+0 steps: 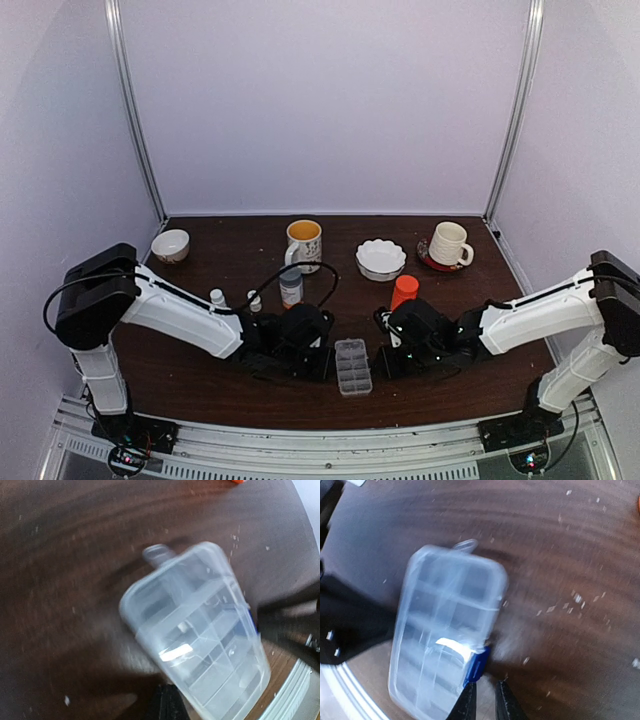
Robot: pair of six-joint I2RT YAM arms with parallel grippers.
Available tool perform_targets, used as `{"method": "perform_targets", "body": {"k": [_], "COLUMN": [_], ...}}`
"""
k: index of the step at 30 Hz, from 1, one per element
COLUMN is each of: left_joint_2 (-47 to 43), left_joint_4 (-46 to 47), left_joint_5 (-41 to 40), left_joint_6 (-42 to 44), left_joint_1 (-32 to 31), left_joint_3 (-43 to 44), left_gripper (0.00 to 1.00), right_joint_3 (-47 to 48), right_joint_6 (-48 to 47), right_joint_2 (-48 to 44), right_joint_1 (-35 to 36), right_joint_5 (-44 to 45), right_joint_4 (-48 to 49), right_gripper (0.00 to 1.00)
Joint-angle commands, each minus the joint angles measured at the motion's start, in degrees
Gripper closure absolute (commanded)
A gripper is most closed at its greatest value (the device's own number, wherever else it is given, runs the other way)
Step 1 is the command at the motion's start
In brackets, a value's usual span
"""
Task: Sort the pills into containers
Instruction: Adjust the pill container at the center of the board, then pick up the pill container from the center of the board.
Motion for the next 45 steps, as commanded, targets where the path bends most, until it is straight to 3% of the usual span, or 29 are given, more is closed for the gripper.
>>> {"method": "perform_targets", "body": {"k": [1,5,8,15,21,31,34,37,40,43,45], "left_joint_2": [2.90,5.02,5.33,0.07,-5.36,-20.66,-25.57,-31.02,-35.14,-36.16,-33.52], "left_joint_4": [0.97,-2.94,-4.83,-7.76,-8.21,-14.04,-16.83,-16.75,-16.06,2.79,3.56], "left_joint_5": [2.36,3.05,2.62,-1.21,-1.00,-7.02,-9.50,-13.73,-18.79,-7.56,-3.70], "left_joint_6": [3.90,6.49,6.76,6.99,8.25,9.28,9.39,6.27,-4.97,-0.01,0.22], "left_joint_1": [2.24,3.54,4.17,4.31,4.00,2.89,2.29,2.24,2.96,3.73,3.78], "left_joint_3": [4.03,9.04,10.36,7.08,4.54,1.19,0.56,-2.43,-8.42,-16.26,-15.12], "left_gripper": [1.00,0.97,0.95,0.90,0.84,0.55,0.39,0.04,0.02,0.06,0.10], "right_joint_3": [-4.19,-7.15,-8.76,-17.54,-18.14,-17.81,-17.52,-17.61,-17.61,-17.41,-17.26], "right_joint_6": [4.81,8.16,11.09,18.47,18.64,19.03,18.75,18.72,18.73,18.73,18.90], "right_joint_2": [-3.61,-5.15,-7.91,-18.54,-19.89,-20.53,-21.27,-21.99,-22.40,-22.13,-21.72], "right_joint_1": [2.65,4.37,4.48,4.44,4.43,4.39,4.35,4.34,4.30,4.37,4.30], "right_joint_5": [-2.09,-2.43,2.54,7.28,6.66,6.90,7.75,8.48,8.85,8.79,8.77], "right_joint_4": [3.35,7.37,5.53,11.39,13.66,16.66,15.74,15.57,15.59,15.61,16.08], "right_gripper": [0.82,0.82,0.82,0.80,0.77,0.75,0.75,0.74,0.72,0.70,0.69]}}
